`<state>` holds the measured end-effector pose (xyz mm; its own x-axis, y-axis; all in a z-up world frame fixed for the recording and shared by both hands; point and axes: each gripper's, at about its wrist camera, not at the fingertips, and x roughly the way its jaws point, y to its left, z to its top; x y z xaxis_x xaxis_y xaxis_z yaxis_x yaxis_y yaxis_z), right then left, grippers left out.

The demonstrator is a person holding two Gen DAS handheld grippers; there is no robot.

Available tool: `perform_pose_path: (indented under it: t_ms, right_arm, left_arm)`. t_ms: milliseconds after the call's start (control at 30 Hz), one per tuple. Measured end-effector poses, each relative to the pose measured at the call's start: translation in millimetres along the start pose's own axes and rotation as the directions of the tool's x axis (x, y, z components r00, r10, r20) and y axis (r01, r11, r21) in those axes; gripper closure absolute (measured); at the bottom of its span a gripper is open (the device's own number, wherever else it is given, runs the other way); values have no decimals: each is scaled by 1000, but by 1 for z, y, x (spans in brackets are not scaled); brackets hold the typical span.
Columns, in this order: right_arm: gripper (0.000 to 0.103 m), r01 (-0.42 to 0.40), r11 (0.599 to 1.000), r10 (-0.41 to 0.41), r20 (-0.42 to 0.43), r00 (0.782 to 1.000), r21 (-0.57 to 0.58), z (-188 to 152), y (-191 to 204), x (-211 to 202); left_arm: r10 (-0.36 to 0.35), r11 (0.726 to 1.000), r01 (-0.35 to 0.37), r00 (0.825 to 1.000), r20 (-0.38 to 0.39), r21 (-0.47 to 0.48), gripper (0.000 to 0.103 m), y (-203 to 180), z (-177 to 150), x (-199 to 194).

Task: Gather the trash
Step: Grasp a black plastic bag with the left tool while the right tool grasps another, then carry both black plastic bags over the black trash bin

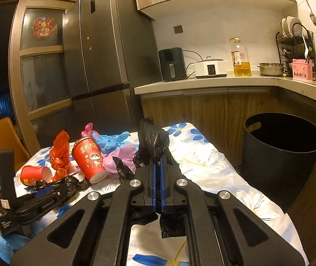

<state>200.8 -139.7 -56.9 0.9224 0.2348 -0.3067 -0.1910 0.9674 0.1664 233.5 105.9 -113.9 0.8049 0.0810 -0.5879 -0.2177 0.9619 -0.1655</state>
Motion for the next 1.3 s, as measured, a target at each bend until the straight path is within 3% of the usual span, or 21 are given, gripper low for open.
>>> perform_pose_path:
  t_ms: [100,200,600,833,1067,1300]
  right_arm:
    - [99,5,1000,-5,6,1000,7,2,-4,-6]
    - [99,8,1000,-9,15,1000,13,2,-7,-14]
    - [99,19,999,-22,62,998,49,9,-30,-43]
    - [99,56,997,-62,106,992,59,17,-49,-60]
    - [99,143,986,-155,181,971,80,37,-84,-77]
    - [99,253,959,-277,247,929,124,63,-132,-84]
  left_arm:
    - [0,1000,0,1000,14,0,90,-1,-1,-7]
    - [-3,1000,3,999,38,-5,94,-2,-3,-20]
    - [-72,997,67,978,194,33,94,-36,7,-95]
    - [-192,979,173,959,207,107,94,-86,17,-103]
    - [-343,931,298,911,228,209,94,-159,29,-105]
    - [-496,856,433,841,216,282,94,-243,44,-96]
